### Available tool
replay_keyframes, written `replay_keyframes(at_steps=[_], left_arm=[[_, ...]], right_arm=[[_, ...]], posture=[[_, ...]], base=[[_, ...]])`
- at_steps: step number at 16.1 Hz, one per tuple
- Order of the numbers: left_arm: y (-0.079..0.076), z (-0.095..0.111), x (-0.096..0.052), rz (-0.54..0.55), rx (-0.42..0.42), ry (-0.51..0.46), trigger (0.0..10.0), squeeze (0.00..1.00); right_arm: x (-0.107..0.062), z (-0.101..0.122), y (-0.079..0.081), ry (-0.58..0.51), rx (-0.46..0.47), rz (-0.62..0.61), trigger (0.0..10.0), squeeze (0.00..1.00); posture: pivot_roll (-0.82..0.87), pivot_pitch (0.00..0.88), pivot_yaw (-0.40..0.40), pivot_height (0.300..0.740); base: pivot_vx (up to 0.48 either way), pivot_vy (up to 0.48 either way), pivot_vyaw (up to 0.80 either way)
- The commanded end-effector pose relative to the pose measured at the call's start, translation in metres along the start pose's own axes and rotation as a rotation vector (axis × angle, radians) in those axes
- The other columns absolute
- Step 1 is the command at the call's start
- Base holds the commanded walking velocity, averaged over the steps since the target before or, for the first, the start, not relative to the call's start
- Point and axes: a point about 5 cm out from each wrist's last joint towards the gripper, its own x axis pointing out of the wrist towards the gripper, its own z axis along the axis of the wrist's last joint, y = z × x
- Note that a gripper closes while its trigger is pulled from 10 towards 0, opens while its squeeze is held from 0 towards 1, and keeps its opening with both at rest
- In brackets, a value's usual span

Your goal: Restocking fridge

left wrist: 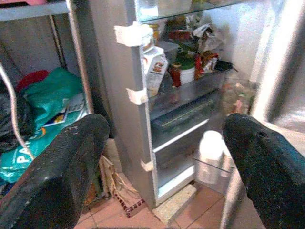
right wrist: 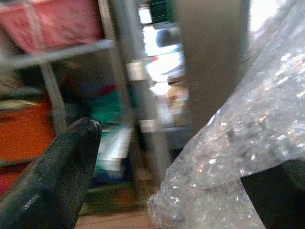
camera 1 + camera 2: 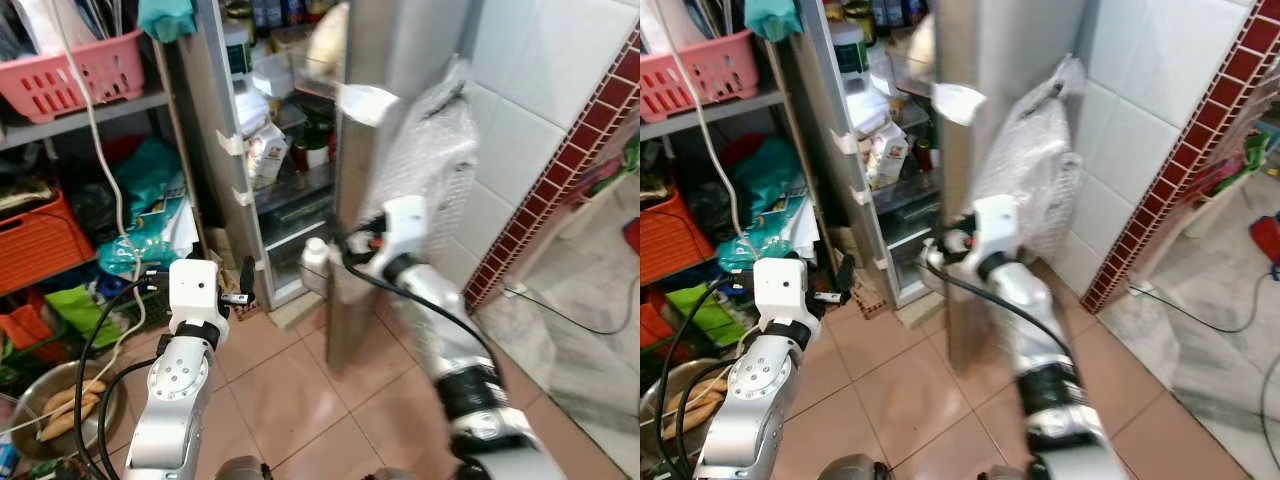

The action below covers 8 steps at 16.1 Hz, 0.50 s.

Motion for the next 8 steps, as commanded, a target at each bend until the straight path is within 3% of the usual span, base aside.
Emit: replay_keyframes(at_steps=[1, 4, 5, 8], left_arm=[[-0.001, -0.001, 0.001, -0.004, 0.012, 0.007, 10.0, 0.0], [-0.003, 0.0, 0.002, -0.018, 0.018, 0.004, 10.0, 0.0], [-0.004, 0.0, 0.002, -0.02, 0.019, 0.004, 10.0, 0.0], [-0.004, -0.001, 0.002, -0.025, 0.015, 0.007, 10.0, 0.0]], right_arm=[[0.013, -0.013, 0.034, 0.068, 0.114, 0.168, 10.0, 0.0], [0.02, -0.023, 0.064, 0.101, 0.199, 0.276, 10.0, 0.0], [0.019, -0.025, 0.067, 0.105, 0.176, 0.291, 10.0, 0.0], [0.011, -0.017, 0.031, 0.034, -0.026, 0.109, 10.0, 0.0]], posture=[[0.1, 0.0, -0.011, 0.74], [0.11, 0.0, -0.013, 0.74], [0.11, 0.0, -0.013, 0.74], [0.1, 0.0, -0.014, 0.74]], base=[[0.0, 0.0, 0.0], [0.0, 0.0, 0.0], [0.0, 0.0, 0.0], [0.0, 0.0, 0.0]])
